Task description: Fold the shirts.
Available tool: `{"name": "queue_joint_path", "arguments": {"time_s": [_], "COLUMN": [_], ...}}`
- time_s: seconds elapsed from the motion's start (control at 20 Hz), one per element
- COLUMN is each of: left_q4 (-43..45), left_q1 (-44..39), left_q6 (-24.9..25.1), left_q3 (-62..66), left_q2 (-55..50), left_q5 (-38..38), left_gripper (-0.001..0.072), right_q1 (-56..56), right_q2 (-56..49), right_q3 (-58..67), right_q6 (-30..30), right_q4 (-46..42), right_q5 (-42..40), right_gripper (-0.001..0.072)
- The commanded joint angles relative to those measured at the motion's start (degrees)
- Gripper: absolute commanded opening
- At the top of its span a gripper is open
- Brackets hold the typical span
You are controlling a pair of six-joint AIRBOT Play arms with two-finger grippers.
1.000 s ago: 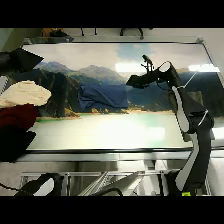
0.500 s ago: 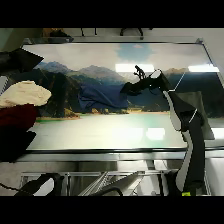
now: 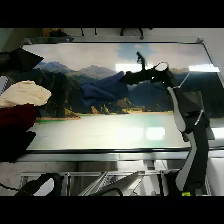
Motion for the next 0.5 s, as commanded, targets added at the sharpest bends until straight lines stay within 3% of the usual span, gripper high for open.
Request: {"name": "queue_joint_path", "arguments": {"time_s": [0.0, 0.25, 0.45], "left_q4": [0.0, 0.0, 0.0], "left_q1": [0.0, 0.0, 0.0], "left_q6": [0.0, 0.0, -0.1], "left_q3": [0.0, 0.0, 0.0], "left_q2": [0.0, 0.0, 0.0], "left_q5": [0.0, 0.0, 0.0], "left_gripper": [0.0021, 0.0021, 0.0021], "right_q1": [-6.6, -19.4, -25.9], "right_q2": [8.0, 14.6, 17.7], "right_q3": [1.9, 1.9, 1.8], "right_q6": [1.7, 8.3, 19.6], "right_q4": [1.7, -0.6, -8.9], "right_q5": [-4.8, -9.3, -18.0], "right_gripper": [0.0017, 0.0017, 0.0017]}}
